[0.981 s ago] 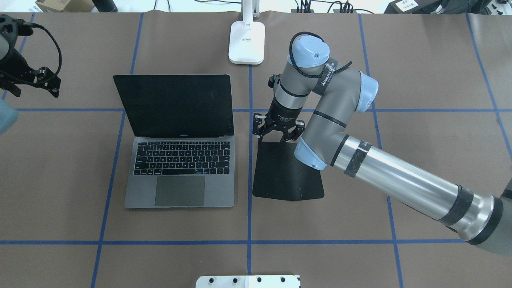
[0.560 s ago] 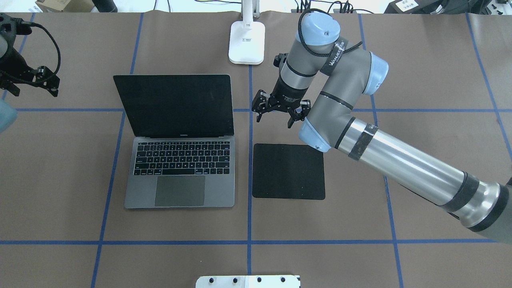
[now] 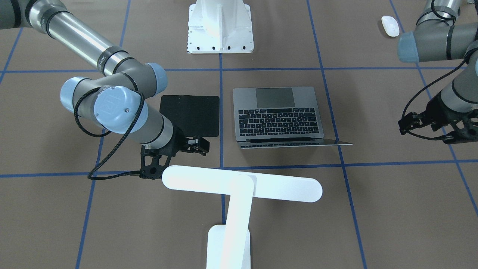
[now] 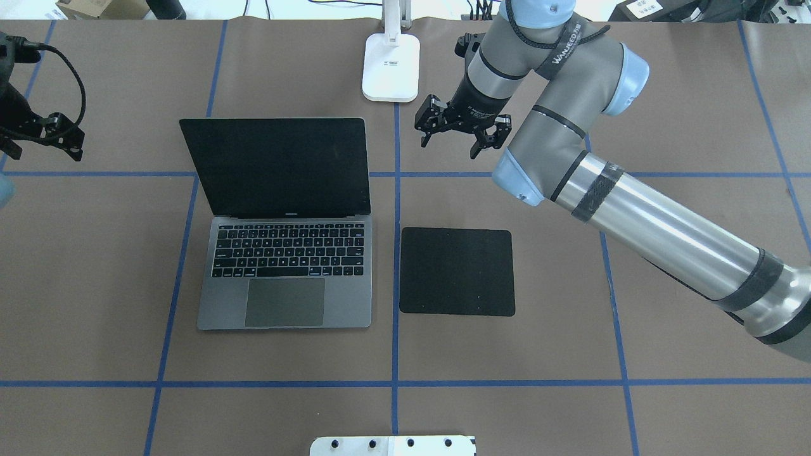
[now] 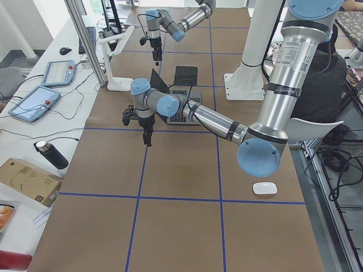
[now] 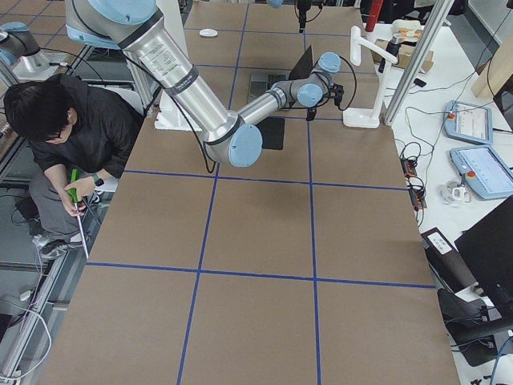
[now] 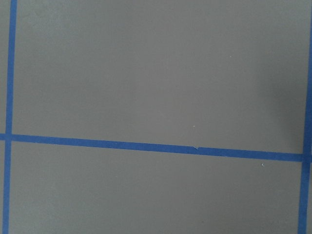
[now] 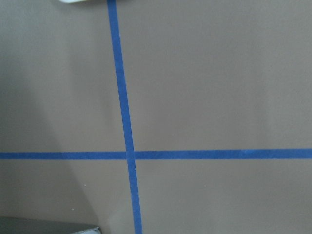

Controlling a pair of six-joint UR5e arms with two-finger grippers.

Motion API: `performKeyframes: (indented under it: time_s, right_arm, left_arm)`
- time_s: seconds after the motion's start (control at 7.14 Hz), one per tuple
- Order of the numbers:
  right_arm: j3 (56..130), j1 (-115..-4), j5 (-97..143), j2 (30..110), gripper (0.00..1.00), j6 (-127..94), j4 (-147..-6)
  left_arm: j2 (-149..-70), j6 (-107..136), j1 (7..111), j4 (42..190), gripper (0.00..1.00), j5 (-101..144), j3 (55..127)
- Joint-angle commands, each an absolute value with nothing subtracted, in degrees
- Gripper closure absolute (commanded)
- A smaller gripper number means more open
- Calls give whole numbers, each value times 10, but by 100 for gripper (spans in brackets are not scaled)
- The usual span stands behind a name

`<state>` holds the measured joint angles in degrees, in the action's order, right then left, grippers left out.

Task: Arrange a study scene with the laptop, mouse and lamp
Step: 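Open the right gripper and lift it away from the mouse pad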

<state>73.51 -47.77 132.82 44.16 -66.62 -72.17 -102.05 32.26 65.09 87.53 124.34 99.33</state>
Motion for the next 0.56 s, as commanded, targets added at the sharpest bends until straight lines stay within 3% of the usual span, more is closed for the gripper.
performKeyframes:
  time_s: [0.0,0.28,0.42]
  right_arm:
    - [803,-530,1328,529,1,-664,-725]
    - [868,-568,1326,593,1,-638,-783]
    - [895,-576,1325,607,1,-592,-834]
  left_arm:
    - [-909,299,657,917,0,1244,1064]
    - [-769,299,657,1019,0,1244,1104]
    - [-704,316,657,1140,0,1243,1071]
